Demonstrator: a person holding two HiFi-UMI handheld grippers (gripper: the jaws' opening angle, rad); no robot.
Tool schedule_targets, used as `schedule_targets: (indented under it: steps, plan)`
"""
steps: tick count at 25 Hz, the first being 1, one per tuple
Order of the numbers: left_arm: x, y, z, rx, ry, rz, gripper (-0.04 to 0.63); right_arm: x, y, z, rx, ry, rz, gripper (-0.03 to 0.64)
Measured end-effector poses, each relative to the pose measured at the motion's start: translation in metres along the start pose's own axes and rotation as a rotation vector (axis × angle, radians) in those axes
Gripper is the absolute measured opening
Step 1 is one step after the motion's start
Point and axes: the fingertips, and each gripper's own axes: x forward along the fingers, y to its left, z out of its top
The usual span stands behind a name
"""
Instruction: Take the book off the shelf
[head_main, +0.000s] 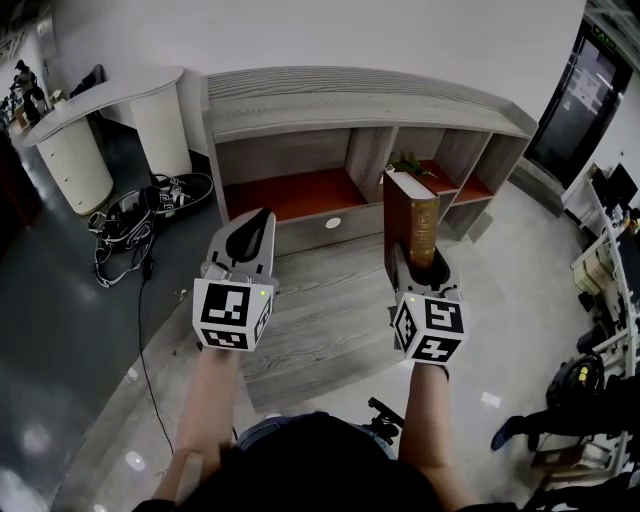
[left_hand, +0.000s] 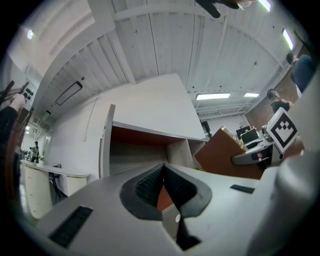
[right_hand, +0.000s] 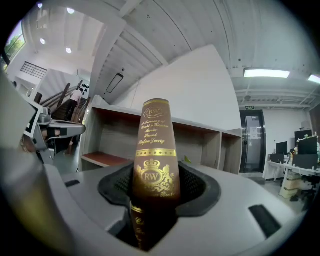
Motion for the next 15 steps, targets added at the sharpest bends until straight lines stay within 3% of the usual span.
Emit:
schedule_targets:
  steps: [15]
  plan:
    - [0.006, 0.005, 0.011, 0.032, -0.026, 0.004, 0.011, -0.002, 0.0, 0.021, -0.024, -0.071, -0.024, 0.225]
